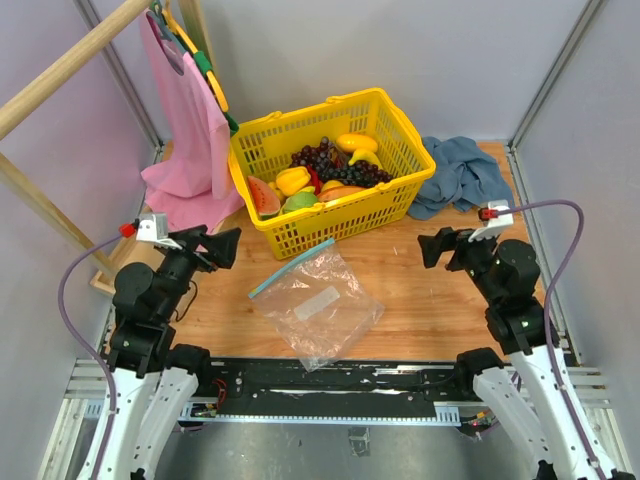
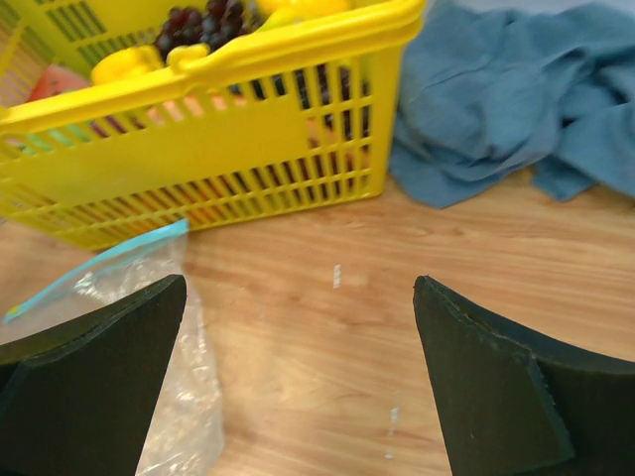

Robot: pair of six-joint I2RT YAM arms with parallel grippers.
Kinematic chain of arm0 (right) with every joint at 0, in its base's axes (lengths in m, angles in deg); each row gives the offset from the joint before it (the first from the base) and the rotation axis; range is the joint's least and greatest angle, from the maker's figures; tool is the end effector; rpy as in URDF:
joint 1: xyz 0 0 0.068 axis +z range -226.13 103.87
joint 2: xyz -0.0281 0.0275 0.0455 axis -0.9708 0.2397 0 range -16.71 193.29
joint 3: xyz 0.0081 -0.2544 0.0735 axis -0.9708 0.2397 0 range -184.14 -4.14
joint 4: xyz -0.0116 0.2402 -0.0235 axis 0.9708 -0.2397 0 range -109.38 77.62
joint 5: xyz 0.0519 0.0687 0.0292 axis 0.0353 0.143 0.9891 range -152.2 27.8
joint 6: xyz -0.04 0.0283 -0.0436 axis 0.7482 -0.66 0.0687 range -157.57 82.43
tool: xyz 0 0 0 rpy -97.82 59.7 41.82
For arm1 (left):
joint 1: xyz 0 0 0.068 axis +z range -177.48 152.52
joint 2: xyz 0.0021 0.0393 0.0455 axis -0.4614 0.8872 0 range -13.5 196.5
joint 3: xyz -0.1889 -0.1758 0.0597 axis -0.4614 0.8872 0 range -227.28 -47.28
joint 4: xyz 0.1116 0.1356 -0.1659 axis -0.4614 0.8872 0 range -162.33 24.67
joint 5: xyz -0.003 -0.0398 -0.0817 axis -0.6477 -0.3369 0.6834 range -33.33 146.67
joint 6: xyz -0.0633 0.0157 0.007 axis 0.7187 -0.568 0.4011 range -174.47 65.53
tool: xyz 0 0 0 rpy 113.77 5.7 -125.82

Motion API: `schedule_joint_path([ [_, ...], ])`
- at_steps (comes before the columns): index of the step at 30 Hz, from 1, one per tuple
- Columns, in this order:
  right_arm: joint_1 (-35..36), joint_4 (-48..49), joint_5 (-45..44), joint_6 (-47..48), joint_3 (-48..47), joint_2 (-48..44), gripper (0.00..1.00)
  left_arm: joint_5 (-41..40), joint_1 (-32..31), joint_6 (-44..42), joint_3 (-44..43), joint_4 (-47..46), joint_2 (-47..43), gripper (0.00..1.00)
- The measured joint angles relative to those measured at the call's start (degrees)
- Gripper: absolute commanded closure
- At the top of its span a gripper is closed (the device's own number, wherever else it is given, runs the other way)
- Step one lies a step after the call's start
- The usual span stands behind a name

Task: Place the food in the zip-top bag and seal the zipper
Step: Pick up the zipper food storage bag at the center of the board.

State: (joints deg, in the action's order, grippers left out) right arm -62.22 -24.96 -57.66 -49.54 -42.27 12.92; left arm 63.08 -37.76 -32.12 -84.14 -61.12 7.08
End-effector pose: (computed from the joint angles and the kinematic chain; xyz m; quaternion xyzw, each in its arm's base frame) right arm 0.1301 0.0363 0.3235 -0.0393 0.7307 0.1807 0.6572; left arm 0.1005 -0.0241 0.3348 -0.0299 0.6747 -0.2432 0.6963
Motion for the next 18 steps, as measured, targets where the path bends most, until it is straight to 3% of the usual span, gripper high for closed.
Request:
schedule_joint_path([
  [8,2.3,0.8,13.2,-5.7,0.7,11.4,0.01,0.4,0.0,7.2,1.9,6.4,4.9,0.01],
  [18,19.6,2.4,11.2,-7.6,1.4,31.2,0.04,3.5,0.0,12.8,10.3,7.8,12.2,0.01],
])
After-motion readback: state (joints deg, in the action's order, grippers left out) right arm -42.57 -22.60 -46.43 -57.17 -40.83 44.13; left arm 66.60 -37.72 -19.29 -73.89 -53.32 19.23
